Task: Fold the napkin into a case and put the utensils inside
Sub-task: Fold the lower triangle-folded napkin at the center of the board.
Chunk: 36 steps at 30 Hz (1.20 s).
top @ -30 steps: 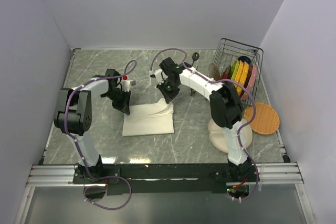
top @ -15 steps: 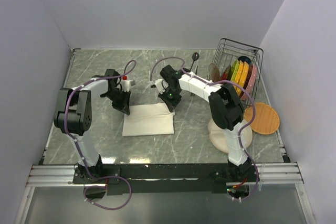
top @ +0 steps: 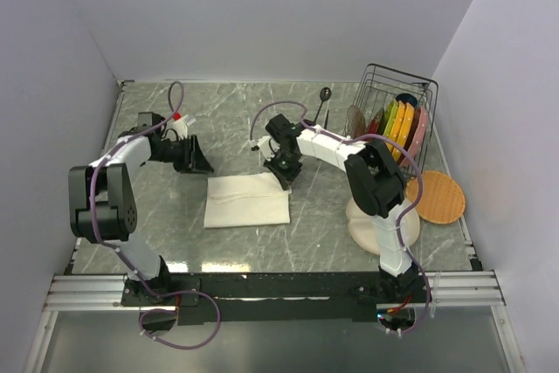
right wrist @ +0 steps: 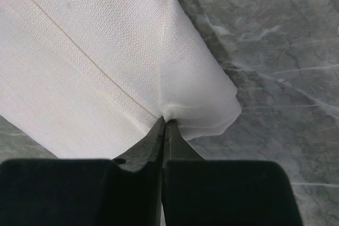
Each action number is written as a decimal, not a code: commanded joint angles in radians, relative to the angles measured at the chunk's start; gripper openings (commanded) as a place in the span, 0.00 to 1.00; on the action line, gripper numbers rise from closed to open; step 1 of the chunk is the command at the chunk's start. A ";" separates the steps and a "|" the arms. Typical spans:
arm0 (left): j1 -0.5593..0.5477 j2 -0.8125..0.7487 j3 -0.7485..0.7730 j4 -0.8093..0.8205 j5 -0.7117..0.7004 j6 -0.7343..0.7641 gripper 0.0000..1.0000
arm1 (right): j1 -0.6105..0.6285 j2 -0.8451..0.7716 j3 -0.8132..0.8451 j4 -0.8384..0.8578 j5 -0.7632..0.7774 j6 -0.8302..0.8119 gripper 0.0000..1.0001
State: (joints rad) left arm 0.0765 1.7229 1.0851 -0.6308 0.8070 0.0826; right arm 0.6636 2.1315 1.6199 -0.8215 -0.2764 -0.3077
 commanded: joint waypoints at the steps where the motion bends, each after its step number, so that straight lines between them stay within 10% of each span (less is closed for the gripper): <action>1: -0.029 -0.066 -0.002 0.202 0.277 -0.197 0.39 | 0.007 0.021 -0.048 0.117 0.060 -0.033 0.00; 10: -0.187 0.101 -0.065 0.572 0.264 -0.517 0.26 | 0.013 0.004 -0.089 0.170 0.080 -0.015 0.00; 23: 0.043 0.278 -0.007 0.249 0.187 -0.285 0.15 | 0.044 0.136 0.169 0.042 0.138 -0.088 0.00; 30: 0.083 0.004 -0.027 0.318 0.315 -0.247 0.37 | 0.060 0.145 0.213 0.027 0.144 -0.103 0.00; 36: 0.129 -0.341 0.010 0.410 -0.086 -0.205 0.64 | 0.057 0.084 0.129 0.042 0.138 -0.079 0.00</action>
State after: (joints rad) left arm 0.1665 1.6070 1.0557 -0.3321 0.9695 -0.1699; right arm 0.7177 2.2421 1.8072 -0.7895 -0.1547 -0.3946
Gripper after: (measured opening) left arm 0.575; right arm 0.009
